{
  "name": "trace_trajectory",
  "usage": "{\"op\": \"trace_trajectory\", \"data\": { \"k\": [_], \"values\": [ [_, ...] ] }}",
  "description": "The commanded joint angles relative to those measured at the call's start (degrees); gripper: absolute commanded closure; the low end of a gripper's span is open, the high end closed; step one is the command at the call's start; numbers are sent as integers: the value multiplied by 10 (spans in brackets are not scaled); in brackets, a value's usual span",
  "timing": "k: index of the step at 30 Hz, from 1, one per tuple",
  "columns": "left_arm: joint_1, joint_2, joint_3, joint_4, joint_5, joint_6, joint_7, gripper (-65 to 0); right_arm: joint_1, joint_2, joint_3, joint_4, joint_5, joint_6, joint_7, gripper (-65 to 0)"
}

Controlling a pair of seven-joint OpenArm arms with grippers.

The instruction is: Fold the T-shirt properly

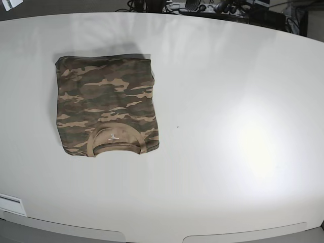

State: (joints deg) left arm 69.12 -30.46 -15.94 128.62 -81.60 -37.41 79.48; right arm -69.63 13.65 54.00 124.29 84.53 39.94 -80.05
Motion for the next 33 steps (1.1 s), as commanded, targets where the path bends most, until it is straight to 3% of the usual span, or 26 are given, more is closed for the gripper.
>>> {"op": "trace_trajectory", "data": {
  "k": [1, 3, 6, 10, 19, 25, 33],
  "values": [
    [28, -2, -2, 9, -2, -9, 5, 0, -21, 3, -8, -6, 5, 1, 1, 0],
    [57, -2, -2, 9, 32, -23, 5, 0, -33, 3, -36, -28, 5, 1, 1, 0],
    [59, -2, -2, 6, 103, -14, 5, 0, -37, 4, -86, -76, 5, 1, 1, 0],
    [59, 0, -1, -10, 190, 14, -61, 0, -28, 7, -168, -141, 5, 1, 1, 0],
    [-32, 49, 49, -133, 285, 14, -106, 0, 80, 7, -312, -279, -143, 1, 8, 0],
    [-124, 51, 125, -335, 363, 14, -144, 0, 144, 9, -377, -381, -283, 1, 98, 0],
    [-253, 51, 190, -647, 463, 14, -240, 0, 193, 51, -465, -534, -441, 1, 248, 0]
  ]
}}
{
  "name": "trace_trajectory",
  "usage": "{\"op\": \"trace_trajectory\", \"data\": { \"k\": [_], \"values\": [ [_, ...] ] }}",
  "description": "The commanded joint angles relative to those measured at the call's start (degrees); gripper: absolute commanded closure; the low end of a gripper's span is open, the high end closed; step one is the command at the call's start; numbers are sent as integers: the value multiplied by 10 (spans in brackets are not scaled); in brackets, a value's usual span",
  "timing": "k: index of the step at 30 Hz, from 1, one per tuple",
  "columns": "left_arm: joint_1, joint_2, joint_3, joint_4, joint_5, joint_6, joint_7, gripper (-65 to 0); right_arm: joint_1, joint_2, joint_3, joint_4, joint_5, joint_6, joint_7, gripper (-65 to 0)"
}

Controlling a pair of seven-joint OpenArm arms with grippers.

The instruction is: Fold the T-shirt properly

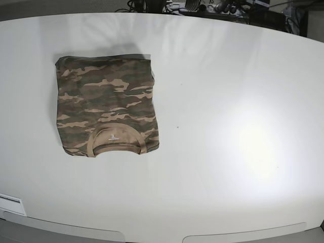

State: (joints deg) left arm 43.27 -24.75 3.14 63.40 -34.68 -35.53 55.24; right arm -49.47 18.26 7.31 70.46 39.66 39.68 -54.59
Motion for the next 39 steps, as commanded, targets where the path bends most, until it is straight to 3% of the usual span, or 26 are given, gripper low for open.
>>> {"op": "trace_trajectory", "data": {
  "k": [1, 5, 9, 11, 15, 17, 19, 22, 24, 30, 33, 39],
  "values": [
    [-11, -6, 0, -26, 0, -5, -11, 0, -1, 8, -9, -14, -14, 3, 23, 0],
    [-74, 3, 0, -118, 21, -5, -89, 0, 39, 8, -44, -87, -114, 3, 150, 0],
    [-125, 24, 0, -165, 79, -5, -176, 0, 93, 5, -84, -143, -187, -10, 226, 0],
    [-146, 36, 0, -178, 115, -5, -218, 0, 120, 2, -105, -163, -206, -42, 256, 0],
    [-182, 66, 0, -197, 195, 2, -310, 0, 175, -17, -136, -196, -237, -152, 319, 0],
    [-195, 85, 0, -204, 224, 41, -342, 0, 199, -30, -143, -211, -248, -194, 338, 0],
    [-206, 104, 0, -215, 245, 106, -386, 0, 223, -45, -146, -227, -268, -219, 351, 0],
    [-222, 125, 0, -247, 252, 209, -465, 0, 257, -70, -146, -259, -279, -243, 364, 0],
    [-231, 135, 0, -273, 252, 243, -501, 0, 275, -81, -146, -278, -280, -248, 370, 0],
    [-256, 164, 0, -340, 213, 247, -527, 0, 301, -100, -146, -309, -282, -258, 371, 0],
    [-269, 176, 1, -344, 207, 273, -527, 0, 299, -112, -146, -309, -298, -262, 371, 0],
    [-280, 176, 58, -339, 202, 277, -537, 0, 299, -123, -146, -309, -340, -269, 382, 0]
  ]
}}
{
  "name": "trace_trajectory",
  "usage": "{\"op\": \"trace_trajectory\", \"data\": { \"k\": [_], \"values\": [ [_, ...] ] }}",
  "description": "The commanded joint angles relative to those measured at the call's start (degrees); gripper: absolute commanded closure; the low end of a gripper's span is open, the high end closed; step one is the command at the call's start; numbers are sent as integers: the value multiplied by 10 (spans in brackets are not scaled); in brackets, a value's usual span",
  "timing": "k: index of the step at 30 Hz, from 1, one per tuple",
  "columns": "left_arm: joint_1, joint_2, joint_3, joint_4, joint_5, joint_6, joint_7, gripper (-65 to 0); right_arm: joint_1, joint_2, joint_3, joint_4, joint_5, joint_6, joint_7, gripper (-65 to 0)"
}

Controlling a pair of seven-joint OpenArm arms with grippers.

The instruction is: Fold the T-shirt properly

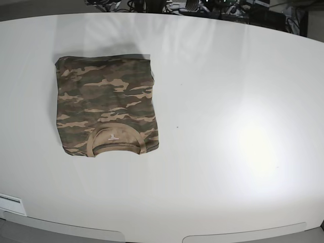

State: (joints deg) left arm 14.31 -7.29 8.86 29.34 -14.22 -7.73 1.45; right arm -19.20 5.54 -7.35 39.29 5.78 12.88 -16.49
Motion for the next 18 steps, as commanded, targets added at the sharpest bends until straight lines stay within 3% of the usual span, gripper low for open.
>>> {"op": "trace_trajectory", "data": {
  "k": [1, 18],
  "values": [
    [11, 1, 9, 2, -2, -1, 1, 0, -4, 3, 1, 2, -1, 3, -5, 0],
    [20, 2, 16, 2, -23, -1, 0, 0, -19, 0, 1, 3, 2, 37, -17, 0]
  ]
}}
